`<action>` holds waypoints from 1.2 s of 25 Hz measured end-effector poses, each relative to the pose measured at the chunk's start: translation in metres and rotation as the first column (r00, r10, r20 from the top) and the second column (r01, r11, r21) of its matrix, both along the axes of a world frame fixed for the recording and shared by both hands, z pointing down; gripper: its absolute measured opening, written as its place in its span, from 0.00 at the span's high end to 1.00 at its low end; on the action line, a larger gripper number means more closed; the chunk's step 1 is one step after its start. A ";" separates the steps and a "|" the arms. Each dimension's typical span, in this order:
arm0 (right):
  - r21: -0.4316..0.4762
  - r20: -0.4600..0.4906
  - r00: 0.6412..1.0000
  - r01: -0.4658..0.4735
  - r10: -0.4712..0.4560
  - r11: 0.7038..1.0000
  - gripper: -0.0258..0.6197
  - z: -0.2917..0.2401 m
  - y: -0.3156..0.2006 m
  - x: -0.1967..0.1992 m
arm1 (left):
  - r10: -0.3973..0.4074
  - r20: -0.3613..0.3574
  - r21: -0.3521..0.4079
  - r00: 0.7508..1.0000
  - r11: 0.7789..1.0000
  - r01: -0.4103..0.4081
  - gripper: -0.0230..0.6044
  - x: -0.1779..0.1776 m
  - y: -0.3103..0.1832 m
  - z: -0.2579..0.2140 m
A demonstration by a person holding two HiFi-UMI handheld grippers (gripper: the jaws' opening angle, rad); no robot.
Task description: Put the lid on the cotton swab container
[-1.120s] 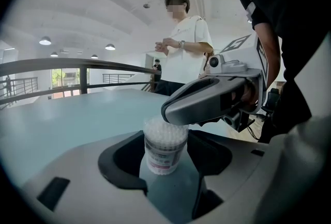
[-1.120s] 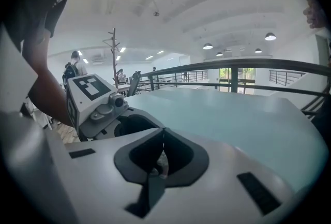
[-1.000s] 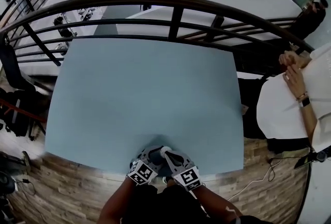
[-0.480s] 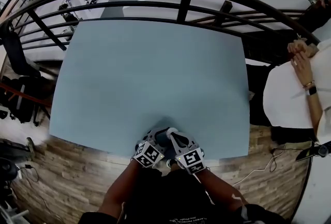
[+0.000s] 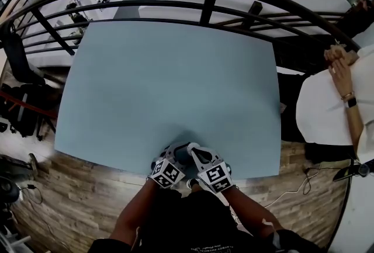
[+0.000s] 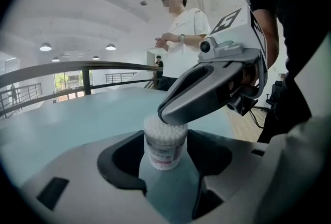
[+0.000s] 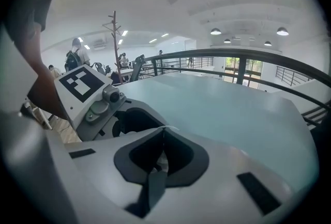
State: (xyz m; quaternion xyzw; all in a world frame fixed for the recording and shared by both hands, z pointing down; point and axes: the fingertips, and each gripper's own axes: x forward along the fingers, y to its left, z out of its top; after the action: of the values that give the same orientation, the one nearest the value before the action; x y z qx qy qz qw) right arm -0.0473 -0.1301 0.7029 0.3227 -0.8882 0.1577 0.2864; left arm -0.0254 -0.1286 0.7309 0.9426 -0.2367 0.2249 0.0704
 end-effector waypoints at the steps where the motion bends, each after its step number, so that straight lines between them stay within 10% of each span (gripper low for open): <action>1: 0.007 -0.007 1.000 0.011 -0.011 1.000 0.93 0.000 0.001 0.000 | -0.004 -0.002 -0.001 1.000 1.000 0.004 0.54 -0.001 0.001 -0.001; 15: 0.009 0.008 0.998 0.059 -0.059 0.998 0.93 0.000 0.005 -0.004 | -0.104 -0.029 -0.079 0.994 0.992 0.102 0.54 -0.025 0.020 0.005; 30: 0.211 0.164 0.986 -0.038 0.003 0.977 0.93 -0.067 -0.016 0.005 | -0.209 -0.063 -0.023 0.976 0.978 0.208 0.58 -0.070 0.017 -0.050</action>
State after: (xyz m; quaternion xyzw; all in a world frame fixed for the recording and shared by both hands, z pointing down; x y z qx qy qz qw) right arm -0.0423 -0.1461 0.6356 0.3467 -0.9171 0.0901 0.1749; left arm -0.0951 -0.1115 0.6807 0.9187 -0.3301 0.1875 0.1089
